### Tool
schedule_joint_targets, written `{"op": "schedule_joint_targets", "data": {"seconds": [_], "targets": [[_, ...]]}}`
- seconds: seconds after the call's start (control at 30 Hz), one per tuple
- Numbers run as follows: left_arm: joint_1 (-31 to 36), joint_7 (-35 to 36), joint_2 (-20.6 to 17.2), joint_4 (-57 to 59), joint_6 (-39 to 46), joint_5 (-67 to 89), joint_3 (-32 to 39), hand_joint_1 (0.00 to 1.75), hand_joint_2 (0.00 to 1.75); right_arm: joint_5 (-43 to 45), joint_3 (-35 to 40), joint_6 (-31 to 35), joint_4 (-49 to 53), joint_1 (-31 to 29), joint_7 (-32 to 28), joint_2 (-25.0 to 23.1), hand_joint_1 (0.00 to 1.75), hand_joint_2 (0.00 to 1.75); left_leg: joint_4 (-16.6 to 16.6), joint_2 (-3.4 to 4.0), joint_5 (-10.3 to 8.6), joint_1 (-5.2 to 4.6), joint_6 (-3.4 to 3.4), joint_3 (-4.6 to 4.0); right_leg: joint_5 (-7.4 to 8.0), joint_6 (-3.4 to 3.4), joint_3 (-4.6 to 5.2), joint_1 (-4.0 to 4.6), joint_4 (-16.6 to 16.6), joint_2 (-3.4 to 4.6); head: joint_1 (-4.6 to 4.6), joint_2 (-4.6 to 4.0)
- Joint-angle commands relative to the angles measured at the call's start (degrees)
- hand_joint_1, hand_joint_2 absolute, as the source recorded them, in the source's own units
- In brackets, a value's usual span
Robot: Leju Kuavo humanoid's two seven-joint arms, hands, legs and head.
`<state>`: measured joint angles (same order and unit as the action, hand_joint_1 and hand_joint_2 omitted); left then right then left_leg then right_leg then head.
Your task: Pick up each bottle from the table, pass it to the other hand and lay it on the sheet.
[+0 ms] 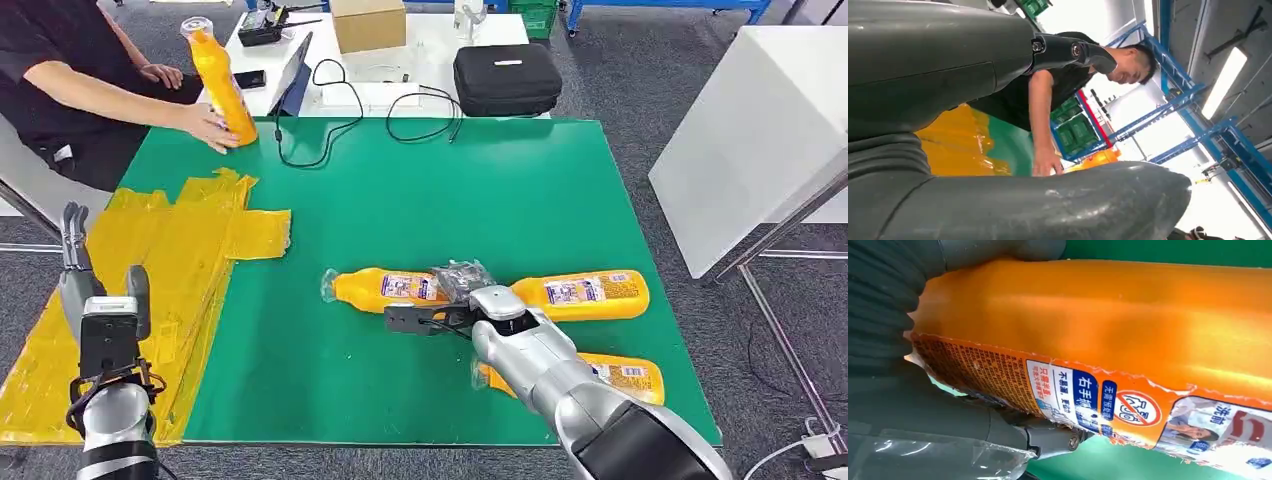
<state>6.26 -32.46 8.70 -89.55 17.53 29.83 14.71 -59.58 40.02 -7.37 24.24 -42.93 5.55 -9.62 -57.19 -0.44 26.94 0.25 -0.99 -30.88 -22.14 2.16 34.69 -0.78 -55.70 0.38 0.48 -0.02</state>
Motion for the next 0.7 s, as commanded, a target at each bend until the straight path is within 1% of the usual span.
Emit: {"op": "schedule_joint_targets", "data": {"seconds": [0.03,0.2,0.3,0.37,0.4,0.43,0.47,0.5,0.57,0.6,0.63,0.67,0.7], "targets": [[1.64,0.31,0.31,1.62,-0.22,-0.23,-0.22,0.0,0.0,0.16,-0.1,-0.22,-3.61,0.43,-0.37,0.13,1.75,1.75,0.03,-0.09,0.02,0.06,0.03,0.08,-0.03,-0.06,-0.14,0.07,0.06,-0.13,0.0,0.0],[1.52,0.42,0.39,1.49,-0.37,-0.4,-0.26,0.0,0.0,0.36,-0.35,0.09,-3.4,0.58,-0.47,0.09,1.75,1.75,0.04,-0.09,0.01,0.05,0.03,0.1,-0.03,-0.06,-0.15,0.06,0.07,-0.14,0.0,0.0],[0.77,1.92,0.64,0.93,-2.97,-2.41,-0.42,0.0,0.0,2.43,-3.17,4.49,-1.07,1.95,-1.79,0.03,1.75,1.75,0.05,-0.09,0.03,0.08,0.04,0.13,-0.05,-0.08,-0.2,0.09,0.09,-0.16,0.0,0.0],[-0.52,6.0,0.82,0.65,-10.76,-9.51,0.24,0.0,0.0,3.97,-5.86,9.37,2.89,4.18,-3.97,0.02,1.75,1.75,0.05,-0.1,0.04,0.1,0.05,0.15,-0.06,-0.09,-0.23,0.11,0.1,-0.17,0.0,0.0],[-1.62,8.27,0.93,1.18,-17.55,-16.9,0.8,0.0,0.0,4.9,-7.13,11.53,6.17,5.72,-5.77,0.06,1.75,1.75,0.07,-0.03,0.03,0.06,0.04,0.13,-0.03,-0.07,-0.18,0.07,0.1,-0.08,0.0,0.0],[-3.54,9.22,0.68,1.73,-25.64,-25.62,1.51,0.0,0.0,5.31,-7.86,12.33,8.82,7.03,-6.78,0.26,1.75,1.75,0.06,-0.01,0.04,0.07,0.04,0.14,-0.04,-0.08,-0.18,0.07,0.09,-0.08,0.0,0.0],[-6.86,7.48,0.73,2.44,-33.93,-34.64,2.29,0.0,0.0,5.74,-8.12,12.93,12.83,8.3,-8.41,0.59,1.75,1.75,0.15,0.09,0.07,0.09,0.06,0.28,-0.04,-0.1,-0.29,0.1,0.17,0.01,0.0,0.0],[-8.97,8.24,1.42,3.35,-38.33,-40.47,3.38,0.0,1.75,6.9,-8.45,12.84,16.11,9.24,-10.05,0.75,1.75,1.75,0.23,0.28,0.07,0.01,0.04,0.36,-0.01,-0.07,-0.28,0.02,0.19,0.21,0.0,0.0],[-11.73,7.93,3.04,4.49,-43.04,-44.38,4.26,0.0,1.75,8.69,-7.98,12.11,23.57,10.7,-11.45,0.91,1.75,1.75,0.18,0.23,0.09,0.0,0.04,0.25,-0.04,-0.09,-0.22,0.01,0.11,0.16,0.0,0.0],[-12.46,7.81,3.86,4.15,-44.34,-45.06,4.36,0.0,1.75,9.12,-7.36,11.59,26.64,11.13,-11.29,1.07,1.75,1.75,0.21,0.43,0.16,-0.02,0.04,0.33,-0.06,-0.1,-0.22,-0.01,0.11,0.35,-0.02,0.0],[-13.22,6.5,4.34,2.57,-44.32,-42.15,3.34,0.0,1.75,10.19,-6.73,11.06,29.52,11.37,-11.88,0.94,1.75,1.75,0.12,0.35,0.19,0.01,0.05,0.25,-0.09,-0.09,-0.15,0.02,0.05,0.26,-0.02,0.0],[-13.41,6.76,5.52,1.6,-43.47,-40.98,2.29,0.0,1.75,11.03,-6.09,9.82,31.91,11.23,-10.97,0.5,1.75,1.75,0.09,0.38,0.24,0.04,0.05,0.21,-0.13,-0.09,-0.12,0.05,0.04,0.27,0.0,0.0],[-13.32,7.26,5.88,1.01,-42.91,-40.59,1.81,0.0,1.75,11.08,-5.64,9.32,32.92,11.26,-10.08,0.4,1.75,1.75,0.06,0.39,0.26,0.07,0.05,0.15,-0.17,-0.1,-0.08,0.08,0.02,0.22,-0.02,0.0]]}}
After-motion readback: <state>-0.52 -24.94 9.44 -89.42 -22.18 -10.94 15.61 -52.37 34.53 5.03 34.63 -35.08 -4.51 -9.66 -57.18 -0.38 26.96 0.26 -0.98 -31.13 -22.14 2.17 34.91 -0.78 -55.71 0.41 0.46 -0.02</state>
